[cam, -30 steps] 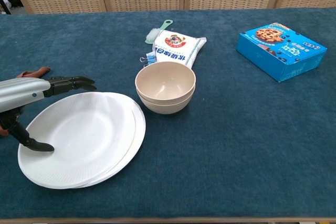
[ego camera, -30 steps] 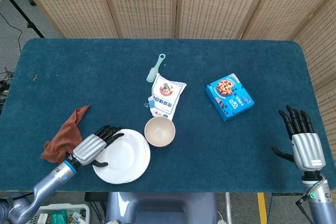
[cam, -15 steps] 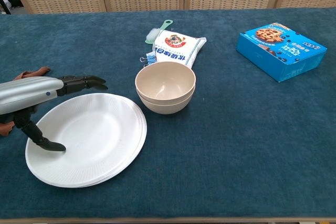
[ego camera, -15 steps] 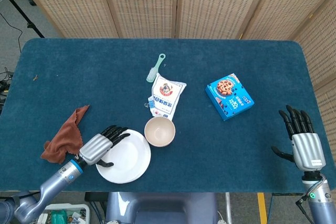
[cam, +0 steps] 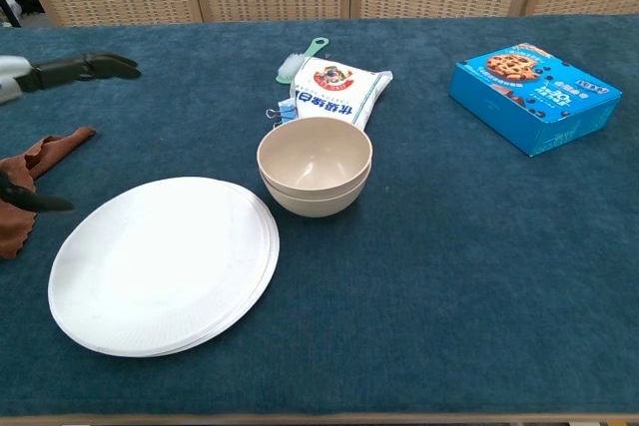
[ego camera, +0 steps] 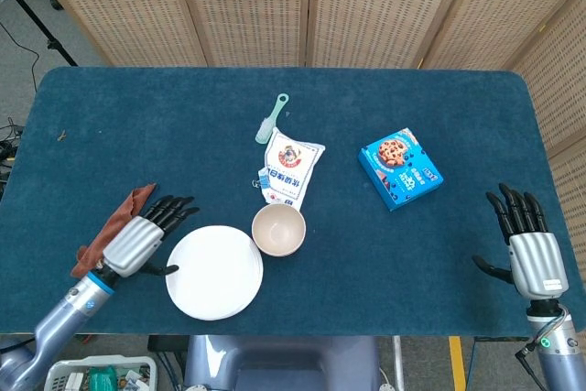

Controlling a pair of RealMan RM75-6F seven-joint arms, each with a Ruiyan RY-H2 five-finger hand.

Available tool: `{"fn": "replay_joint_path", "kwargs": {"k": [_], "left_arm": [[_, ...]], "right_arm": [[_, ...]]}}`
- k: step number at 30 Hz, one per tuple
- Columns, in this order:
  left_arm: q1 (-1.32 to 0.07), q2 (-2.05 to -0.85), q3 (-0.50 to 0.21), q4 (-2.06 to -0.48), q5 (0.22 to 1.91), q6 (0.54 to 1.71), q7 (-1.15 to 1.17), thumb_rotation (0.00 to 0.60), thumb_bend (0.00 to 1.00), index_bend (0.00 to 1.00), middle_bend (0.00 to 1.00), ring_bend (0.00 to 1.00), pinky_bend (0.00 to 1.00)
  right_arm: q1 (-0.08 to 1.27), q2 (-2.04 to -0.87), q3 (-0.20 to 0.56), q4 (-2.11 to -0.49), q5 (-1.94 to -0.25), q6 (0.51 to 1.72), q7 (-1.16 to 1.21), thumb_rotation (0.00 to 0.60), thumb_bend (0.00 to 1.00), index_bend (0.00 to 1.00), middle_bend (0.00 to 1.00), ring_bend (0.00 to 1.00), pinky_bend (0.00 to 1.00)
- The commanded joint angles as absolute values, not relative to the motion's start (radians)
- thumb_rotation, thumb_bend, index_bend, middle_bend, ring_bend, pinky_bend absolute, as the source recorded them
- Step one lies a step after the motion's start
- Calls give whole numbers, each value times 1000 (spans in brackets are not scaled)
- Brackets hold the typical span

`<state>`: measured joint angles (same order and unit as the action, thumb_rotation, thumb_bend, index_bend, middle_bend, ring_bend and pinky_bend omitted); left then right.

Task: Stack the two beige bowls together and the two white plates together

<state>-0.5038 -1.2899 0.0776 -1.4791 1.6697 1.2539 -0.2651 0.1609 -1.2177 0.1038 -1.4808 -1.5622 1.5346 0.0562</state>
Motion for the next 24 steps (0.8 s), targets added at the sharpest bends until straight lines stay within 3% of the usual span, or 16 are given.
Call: {"fn": "replay_joint_path", "kwargs": {"k": [1, 12, 24], "left_arm": [[-457, -1233, 76, -1521, 1616, 1277, -255, 600, 80, 102, 0, 0, 0], [-255, -1123, 103, -1659, 1515, 1450, -121, 600, 90, 96, 0, 0, 0], [-165, -1109, 99, -1657, 1502, 1511, -89, 600, 90, 94, 0, 0, 0]], "right_arm": [[160, -1215, 102, -1488, -1569, 1538, 56, 600, 0, 0, 0, 0, 0], [155, -1195, 90, -1522, -1595, 1551, 50, 600, 0, 0, 0, 0, 0], [143, -1174, 88, -1547, -1615, 1580, 64, 600, 0, 0, 0, 0, 0]]}}
